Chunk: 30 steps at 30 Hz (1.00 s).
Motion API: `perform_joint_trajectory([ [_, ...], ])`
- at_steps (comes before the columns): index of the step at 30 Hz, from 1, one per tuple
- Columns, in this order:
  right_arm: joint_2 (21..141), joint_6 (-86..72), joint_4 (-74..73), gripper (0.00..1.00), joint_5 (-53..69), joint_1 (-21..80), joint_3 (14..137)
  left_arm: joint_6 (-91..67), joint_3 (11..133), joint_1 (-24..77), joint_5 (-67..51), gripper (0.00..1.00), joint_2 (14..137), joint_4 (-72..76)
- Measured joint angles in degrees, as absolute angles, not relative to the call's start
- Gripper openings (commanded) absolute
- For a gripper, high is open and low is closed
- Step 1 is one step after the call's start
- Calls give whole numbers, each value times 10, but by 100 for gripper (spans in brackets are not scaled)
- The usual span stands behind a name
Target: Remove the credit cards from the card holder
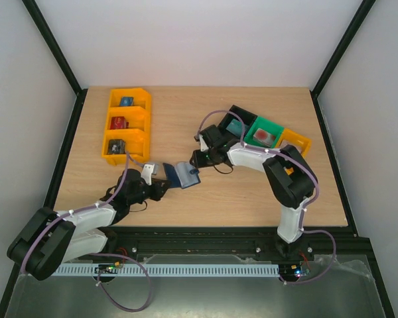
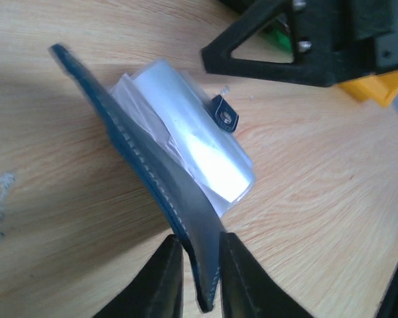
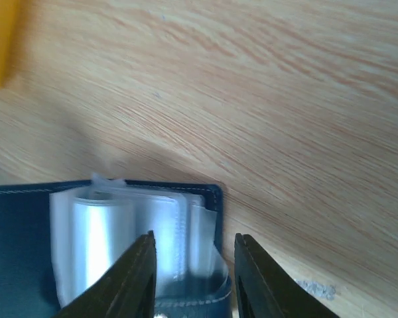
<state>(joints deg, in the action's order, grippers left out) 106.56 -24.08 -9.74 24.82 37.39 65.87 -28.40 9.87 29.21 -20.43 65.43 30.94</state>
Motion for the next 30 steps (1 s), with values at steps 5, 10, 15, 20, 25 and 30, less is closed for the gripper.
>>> perform_joint_trajectory([
  [5,1108,-222,-128,34,205,406,672,-314,98,292,-210,58,655,310],
  [10,1111,-208,-147,38,176,434,689,-345,98,289,-206,67,662,310],
  [15,1110,-199,-148,42,171,458,689,-365,92,273,-190,67,666,310],
  [20,1109,-192,-142,44,180,474,683,-367,86,266,-175,58,670,310],
  [25,1096,-192,-117,44,202,480,657,-355,82,268,-164,37,677,309],
  [30,1070,-195,-95,46,219,480,620,-333,81,276,-163,2,678,319],
])
